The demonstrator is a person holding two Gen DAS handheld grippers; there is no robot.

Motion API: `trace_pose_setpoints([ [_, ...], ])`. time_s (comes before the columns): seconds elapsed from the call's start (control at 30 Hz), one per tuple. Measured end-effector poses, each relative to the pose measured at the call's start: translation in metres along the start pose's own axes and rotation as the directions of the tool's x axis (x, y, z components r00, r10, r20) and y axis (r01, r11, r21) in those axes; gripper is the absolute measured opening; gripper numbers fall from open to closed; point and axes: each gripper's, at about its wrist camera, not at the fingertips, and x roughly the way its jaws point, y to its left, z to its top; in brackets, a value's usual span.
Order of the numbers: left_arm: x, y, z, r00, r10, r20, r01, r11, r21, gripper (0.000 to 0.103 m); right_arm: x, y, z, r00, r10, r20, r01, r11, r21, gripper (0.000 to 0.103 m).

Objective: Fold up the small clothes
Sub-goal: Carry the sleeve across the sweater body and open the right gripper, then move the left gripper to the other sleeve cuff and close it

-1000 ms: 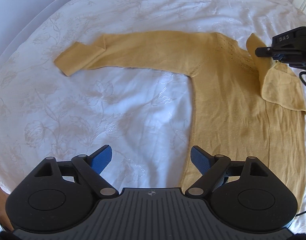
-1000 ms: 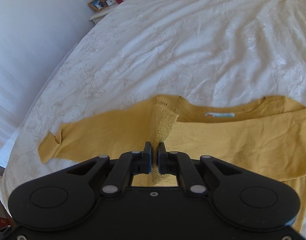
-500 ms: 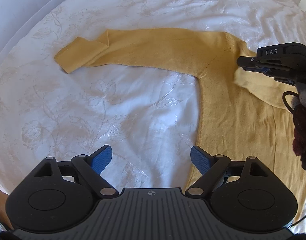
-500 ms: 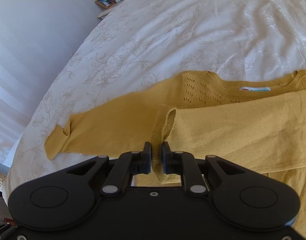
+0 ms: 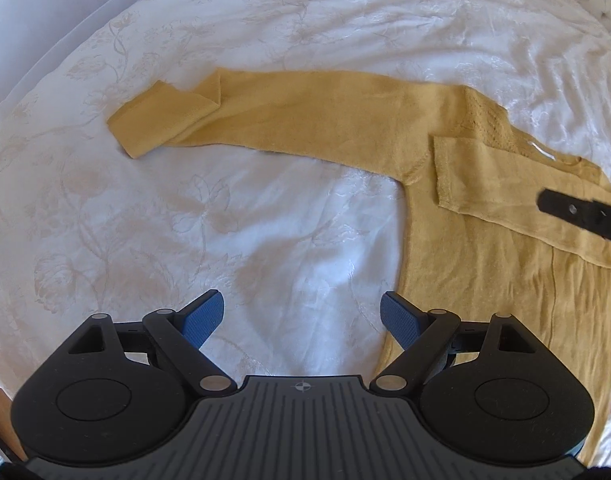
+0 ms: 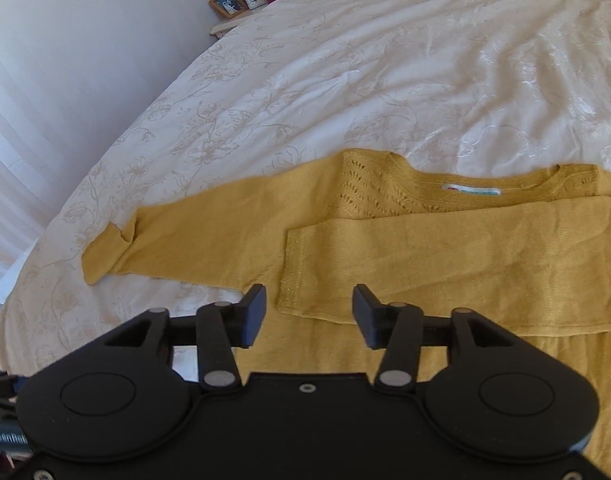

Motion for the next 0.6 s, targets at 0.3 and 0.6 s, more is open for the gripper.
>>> trace_pose_setpoints([
  [0.3,0.023,0.055,0.034,0.996,-0.015,0.085,0.020,0.998,-0.052,0.086,-0.040,-0.011,-0.020,0.995,-0.071,0.063,0.069,0.997,0.033,0.102],
  [0.6,0.049,0.117,0.075,0.992,0.011,0.128,-0.003,0.998,-0.064,0.086,-0.043,0.000,-0.020,0.997,-0.046,0.057,0.041,0.996,0.081,0.102],
])
